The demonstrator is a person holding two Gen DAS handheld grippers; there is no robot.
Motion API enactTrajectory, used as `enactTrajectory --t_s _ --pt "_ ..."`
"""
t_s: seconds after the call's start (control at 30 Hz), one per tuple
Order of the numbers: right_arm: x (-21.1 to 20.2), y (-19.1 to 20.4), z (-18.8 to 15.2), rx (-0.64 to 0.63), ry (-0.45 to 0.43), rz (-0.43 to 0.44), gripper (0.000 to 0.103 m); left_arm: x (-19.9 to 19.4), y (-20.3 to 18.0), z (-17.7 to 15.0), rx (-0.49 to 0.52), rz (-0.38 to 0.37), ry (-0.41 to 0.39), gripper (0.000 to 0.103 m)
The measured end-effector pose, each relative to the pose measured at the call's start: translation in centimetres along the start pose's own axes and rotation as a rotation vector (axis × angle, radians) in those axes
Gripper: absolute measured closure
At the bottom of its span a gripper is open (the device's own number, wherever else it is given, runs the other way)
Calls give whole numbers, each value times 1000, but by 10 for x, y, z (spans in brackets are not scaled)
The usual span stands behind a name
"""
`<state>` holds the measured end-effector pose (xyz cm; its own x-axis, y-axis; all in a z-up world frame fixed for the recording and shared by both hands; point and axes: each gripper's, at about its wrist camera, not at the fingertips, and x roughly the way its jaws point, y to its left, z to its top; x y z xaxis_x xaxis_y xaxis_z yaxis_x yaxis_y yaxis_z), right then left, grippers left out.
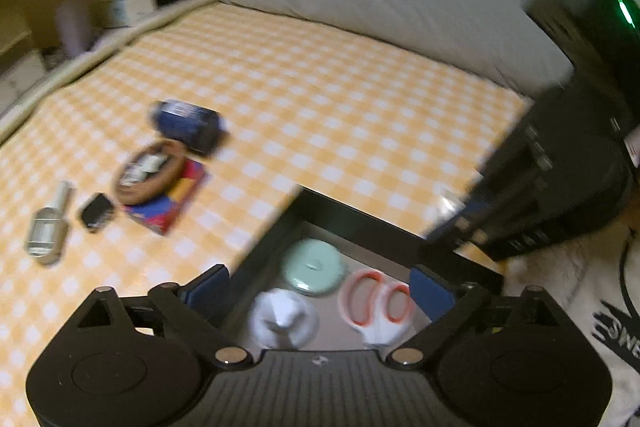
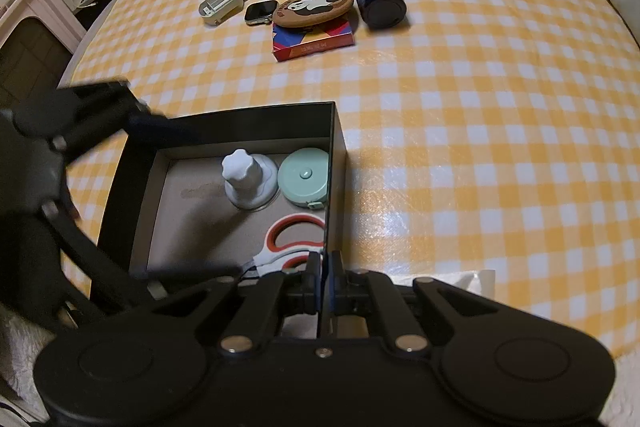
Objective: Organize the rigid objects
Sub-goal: 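Move the left tool to the grey plastic holder and lower over it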
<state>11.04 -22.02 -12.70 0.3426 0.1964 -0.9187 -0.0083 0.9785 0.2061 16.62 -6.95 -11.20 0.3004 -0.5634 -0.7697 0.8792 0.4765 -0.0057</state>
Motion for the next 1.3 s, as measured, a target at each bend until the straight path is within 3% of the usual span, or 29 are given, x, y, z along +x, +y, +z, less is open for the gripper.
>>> enactTrajectory --t_s 0.2,0.37,0.7,0.83,1.03,1.3 --pt "0 1 0 -2 0 -2 99 -14 43 0 -174 157 -69 0" --pt "0 2 0 -6 1 -5 98 -14 85 -9 -336 282 -81 0" --pt "1 2 1 -11 2 -7 98 -4 138 -23 -445 485 -126 0" --pt "2 2 1 -13 5 -9 98 7 154 -26 -441 554 -161 0" --pt "5 3 2 -26 13 -17 98 21 174 -30 -463 588 -233 3" --pt "3 4 2 -36 8 -21 98 52 183 -24 -424 582 -228 26"
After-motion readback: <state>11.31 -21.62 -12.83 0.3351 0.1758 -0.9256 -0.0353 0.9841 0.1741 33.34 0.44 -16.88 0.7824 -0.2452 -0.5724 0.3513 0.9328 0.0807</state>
